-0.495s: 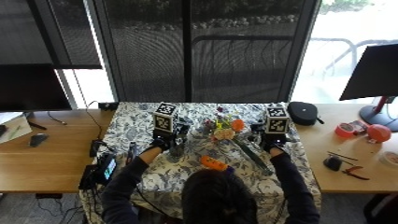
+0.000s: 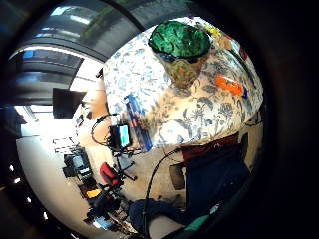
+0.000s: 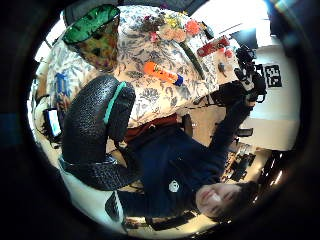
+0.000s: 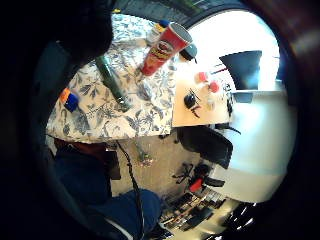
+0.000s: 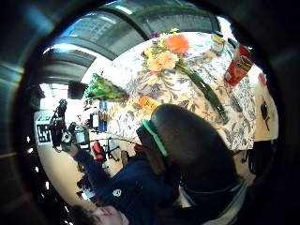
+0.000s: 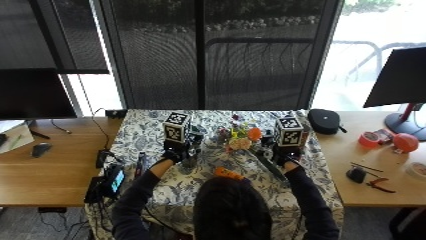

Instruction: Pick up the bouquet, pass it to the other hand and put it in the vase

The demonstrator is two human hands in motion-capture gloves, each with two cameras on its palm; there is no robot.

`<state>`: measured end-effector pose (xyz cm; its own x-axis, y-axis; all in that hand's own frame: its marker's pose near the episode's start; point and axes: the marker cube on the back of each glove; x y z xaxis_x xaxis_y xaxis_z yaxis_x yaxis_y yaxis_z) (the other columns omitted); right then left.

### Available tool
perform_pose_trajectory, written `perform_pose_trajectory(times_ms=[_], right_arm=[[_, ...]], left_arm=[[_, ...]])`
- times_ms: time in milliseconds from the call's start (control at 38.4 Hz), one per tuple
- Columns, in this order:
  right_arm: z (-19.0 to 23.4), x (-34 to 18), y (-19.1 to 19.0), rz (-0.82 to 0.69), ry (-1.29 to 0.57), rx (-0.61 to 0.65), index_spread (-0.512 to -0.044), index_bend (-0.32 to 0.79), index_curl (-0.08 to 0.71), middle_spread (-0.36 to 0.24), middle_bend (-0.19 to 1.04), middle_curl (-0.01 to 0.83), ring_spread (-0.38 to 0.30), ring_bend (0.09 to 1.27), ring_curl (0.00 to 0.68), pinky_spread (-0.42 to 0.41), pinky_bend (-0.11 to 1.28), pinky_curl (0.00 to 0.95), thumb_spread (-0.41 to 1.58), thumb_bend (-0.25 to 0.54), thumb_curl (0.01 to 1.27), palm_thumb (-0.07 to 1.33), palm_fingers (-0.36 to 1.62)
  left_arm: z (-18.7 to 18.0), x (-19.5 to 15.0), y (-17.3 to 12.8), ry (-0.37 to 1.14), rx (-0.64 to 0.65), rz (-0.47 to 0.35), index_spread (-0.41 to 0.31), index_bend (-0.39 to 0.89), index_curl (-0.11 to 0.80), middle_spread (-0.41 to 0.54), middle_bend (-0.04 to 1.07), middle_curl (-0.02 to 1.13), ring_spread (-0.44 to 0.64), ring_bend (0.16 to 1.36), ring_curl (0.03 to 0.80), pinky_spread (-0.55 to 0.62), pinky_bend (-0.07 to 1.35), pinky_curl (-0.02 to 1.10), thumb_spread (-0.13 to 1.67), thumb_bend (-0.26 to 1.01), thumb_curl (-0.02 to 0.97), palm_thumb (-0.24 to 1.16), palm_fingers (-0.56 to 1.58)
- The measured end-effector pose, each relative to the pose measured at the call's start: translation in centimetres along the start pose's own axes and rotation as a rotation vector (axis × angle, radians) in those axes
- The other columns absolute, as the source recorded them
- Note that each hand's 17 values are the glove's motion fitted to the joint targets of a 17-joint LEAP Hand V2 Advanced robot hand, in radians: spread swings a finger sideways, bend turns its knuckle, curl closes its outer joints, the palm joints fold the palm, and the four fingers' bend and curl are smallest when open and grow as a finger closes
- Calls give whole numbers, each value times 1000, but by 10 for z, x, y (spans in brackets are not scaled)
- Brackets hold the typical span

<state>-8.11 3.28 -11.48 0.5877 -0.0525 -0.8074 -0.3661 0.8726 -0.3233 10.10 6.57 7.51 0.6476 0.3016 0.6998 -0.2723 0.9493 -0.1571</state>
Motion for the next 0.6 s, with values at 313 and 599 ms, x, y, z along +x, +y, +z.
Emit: perform_pose_trajectory(times_ms=[313,599], right_arm=[[-20,-10,1,38,6,-107,-307,94,56,-25,371,302,-11,689,300,169,627,305,1170,64,190,335,398],[-3,43,-30,282,-128,-200,-296,50,67,-33,355,335,-38,702,323,176,708,338,1149,45,255,436,487]], left_arm=[[18,43,-4,60,50,127,-1,176,258,276,177,197,309,572,227,405,318,235,1208,86,186,313,157],[16,55,4,53,126,166,-1,186,305,246,180,237,301,556,234,395,289,258,1234,43,215,326,199]])
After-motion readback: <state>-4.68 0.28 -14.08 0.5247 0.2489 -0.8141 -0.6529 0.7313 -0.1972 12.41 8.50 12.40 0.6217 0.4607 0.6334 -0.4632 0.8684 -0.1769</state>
